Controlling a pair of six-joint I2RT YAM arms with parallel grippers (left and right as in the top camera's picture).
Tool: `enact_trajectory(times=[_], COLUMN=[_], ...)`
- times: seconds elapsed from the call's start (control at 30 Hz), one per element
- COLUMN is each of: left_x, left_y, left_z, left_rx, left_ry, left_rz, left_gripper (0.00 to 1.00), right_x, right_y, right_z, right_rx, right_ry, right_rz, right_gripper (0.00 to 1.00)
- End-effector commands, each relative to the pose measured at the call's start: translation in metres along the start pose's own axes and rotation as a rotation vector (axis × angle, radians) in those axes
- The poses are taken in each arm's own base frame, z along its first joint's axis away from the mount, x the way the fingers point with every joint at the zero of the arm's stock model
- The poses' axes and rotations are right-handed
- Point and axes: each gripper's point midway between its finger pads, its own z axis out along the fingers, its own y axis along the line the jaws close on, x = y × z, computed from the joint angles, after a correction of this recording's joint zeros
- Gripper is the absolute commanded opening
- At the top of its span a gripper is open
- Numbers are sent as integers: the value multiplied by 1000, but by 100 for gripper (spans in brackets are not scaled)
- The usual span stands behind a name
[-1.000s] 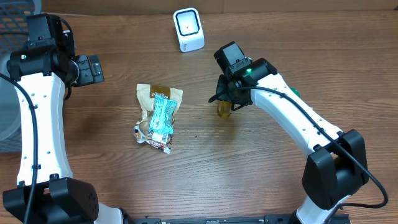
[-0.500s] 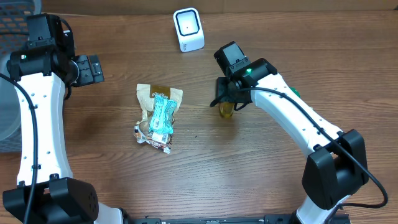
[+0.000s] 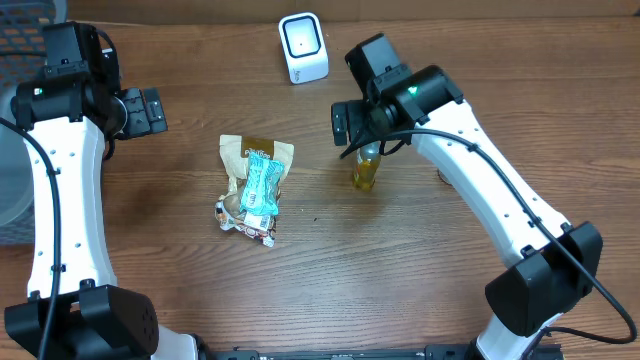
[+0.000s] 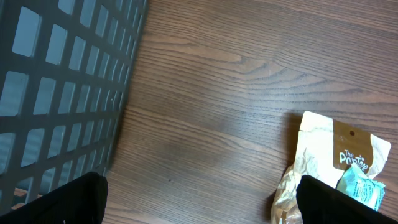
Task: Scan the item barcode
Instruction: 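Lower the right gripper around the yellow bottle and close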
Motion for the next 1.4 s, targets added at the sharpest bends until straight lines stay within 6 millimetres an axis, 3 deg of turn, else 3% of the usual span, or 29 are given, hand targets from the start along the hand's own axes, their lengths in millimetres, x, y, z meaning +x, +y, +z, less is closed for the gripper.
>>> enact_trajectory(times=[0.0,0.27,0.6,0.77,1.03,1.23,1.33,1.37], left_x=[-6,-6,-6,-6,-6,-6,-6,-6], left_y=[0,1,1,0,0,0,0,1], left_z=[-10,-10,-10,-10,-10,-10,-10,-10], left_rx=[-2,-2,-2,-2,-2,-2,-2,-2], left_ry=[-32,-32,-32,-33,-32,-33,-32,-32], left_rz=[20,20,20,20,20,20,20,20], left_gripper=[100,99,100,99,99,99,99,99], right_x=[3,32,44,45,46,45,46,47], right_y=[-2,-11,-13,-15,-21,-21,-21,-22], right_z=[-5,22,62,67,67,67,67,68], right_rx=[11,65,103,109,115,115,116,117], right_ry=[12,139,225,236,245,245,246,249], right_rz=[22,10,3,6,18,19,19,19], right_gripper=[100,100,95,93,80,76,77,82])
